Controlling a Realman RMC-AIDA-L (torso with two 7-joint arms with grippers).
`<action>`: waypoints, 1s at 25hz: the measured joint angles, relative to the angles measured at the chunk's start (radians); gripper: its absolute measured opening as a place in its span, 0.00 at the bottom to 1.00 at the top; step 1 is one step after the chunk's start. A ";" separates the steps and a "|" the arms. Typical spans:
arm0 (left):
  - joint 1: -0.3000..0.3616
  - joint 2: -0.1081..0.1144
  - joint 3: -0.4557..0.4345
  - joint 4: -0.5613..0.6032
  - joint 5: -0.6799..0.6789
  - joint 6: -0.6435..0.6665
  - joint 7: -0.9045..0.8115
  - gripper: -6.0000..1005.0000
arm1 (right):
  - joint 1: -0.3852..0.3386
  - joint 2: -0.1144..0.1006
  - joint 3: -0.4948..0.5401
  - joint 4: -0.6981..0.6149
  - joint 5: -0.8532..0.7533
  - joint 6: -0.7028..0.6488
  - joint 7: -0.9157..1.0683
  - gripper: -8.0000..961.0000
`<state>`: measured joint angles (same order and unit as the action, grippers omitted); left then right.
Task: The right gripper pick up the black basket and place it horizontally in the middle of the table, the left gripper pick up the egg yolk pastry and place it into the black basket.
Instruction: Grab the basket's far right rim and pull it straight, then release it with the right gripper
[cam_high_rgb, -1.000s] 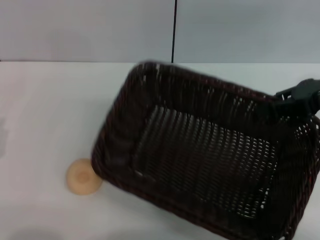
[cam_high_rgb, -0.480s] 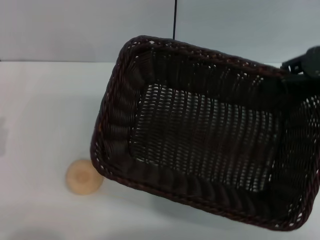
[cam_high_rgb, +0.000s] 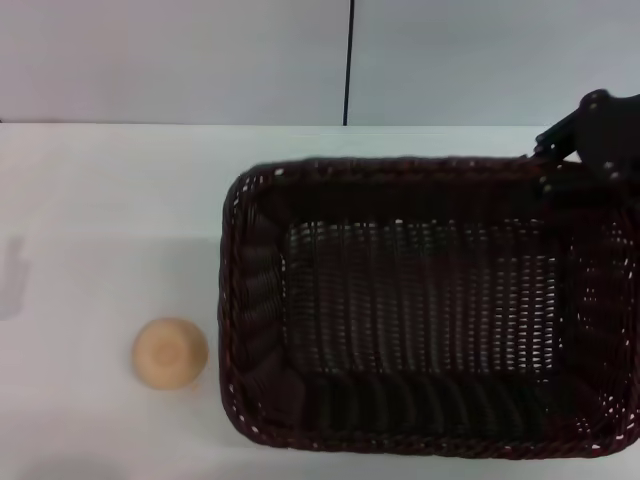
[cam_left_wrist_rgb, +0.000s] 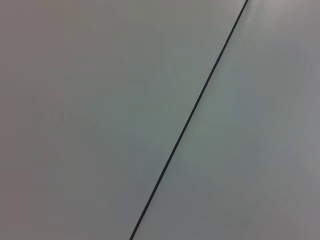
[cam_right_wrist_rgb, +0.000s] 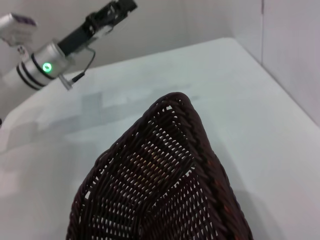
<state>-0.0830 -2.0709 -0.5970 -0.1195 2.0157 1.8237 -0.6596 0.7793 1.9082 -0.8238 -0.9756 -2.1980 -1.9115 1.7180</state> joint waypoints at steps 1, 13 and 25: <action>0.000 0.000 0.004 -0.003 0.000 0.000 0.000 0.67 | 0.008 0.001 -0.003 0.028 -0.008 0.008 -0.022 0.25; -0.001 0.000 0.029 -0.012 0.000 0.001 0.000 0.67 | 0.017 0.008 -0.006 0.123 -0.011 0.074 -0.095 0.27; -0.001 0.000 0.039 -0.023 0.000 -0.004 0.000 0.67 | 0.038 0.011 -0.009 0.174 -0.026 0.116 -0.095 0.30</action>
<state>-0.0844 -2.0708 -0.5580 -0.1425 2.0156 1.8200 -0.6596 0.8172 1.9189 -0.8333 -0.8015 -2.2241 -1.7955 1.6231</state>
